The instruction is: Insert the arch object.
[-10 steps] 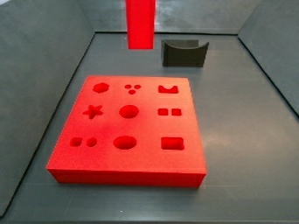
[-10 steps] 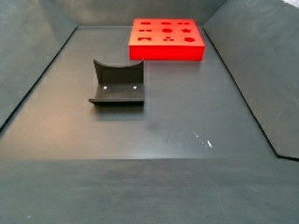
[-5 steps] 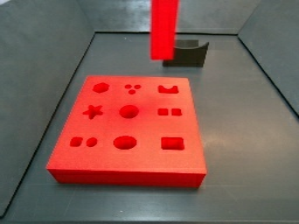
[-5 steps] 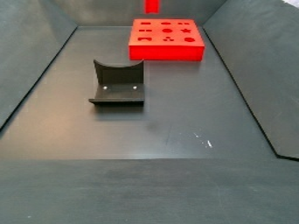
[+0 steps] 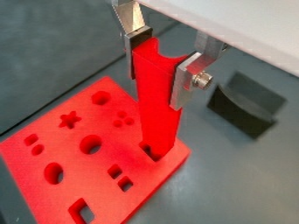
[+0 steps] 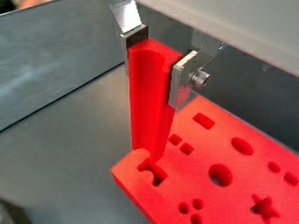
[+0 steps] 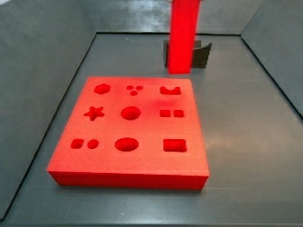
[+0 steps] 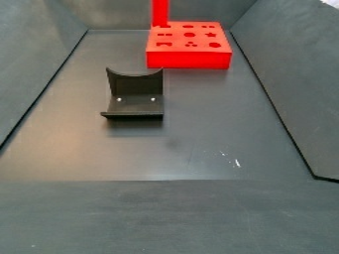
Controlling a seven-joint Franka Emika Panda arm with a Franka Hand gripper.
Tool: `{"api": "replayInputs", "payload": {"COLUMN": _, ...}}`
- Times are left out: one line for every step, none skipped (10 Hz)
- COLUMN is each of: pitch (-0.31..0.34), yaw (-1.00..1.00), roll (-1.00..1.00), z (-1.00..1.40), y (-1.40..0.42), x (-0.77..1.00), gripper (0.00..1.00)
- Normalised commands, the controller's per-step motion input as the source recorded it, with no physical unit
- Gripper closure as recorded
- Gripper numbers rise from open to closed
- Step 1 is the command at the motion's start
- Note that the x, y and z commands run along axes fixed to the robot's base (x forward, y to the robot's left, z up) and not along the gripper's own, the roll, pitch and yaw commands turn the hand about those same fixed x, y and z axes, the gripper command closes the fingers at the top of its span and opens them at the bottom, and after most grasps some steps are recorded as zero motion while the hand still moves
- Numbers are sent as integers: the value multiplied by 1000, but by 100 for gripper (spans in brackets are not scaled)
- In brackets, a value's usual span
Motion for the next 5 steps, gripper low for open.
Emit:
{"api": "replayInputs", "payload": {"pitch": 39, "yaw": -474, "roll": -1, "z": -43, "y": 0, "x": 94, "gripper": 100}}
{"api": "replayInputs", "payload": {"pitch": 0, "yaw": -43, "roll": 0, "z": -17, "y": 0, "x": -3, "gripper": 100}}
{"api": "replayInputs", "payload": {"pitch": 0, "yaw": 0, "roll": 9, "z": -217, "y": -11, "x": 0, "gripper": 100}}
{"api": "replayInputs", "payload": {"pitch": 0, "yaw": 0, "roll": 66, "z": -420, "y": 0, "x": 0, "gripper": 100}}
{"api": "replayInputs", "payload": {"pitch": 0, "yaw": 29, "roll": 91, "z": -446, "y": 0, "x": 37, "gripper": 100}}
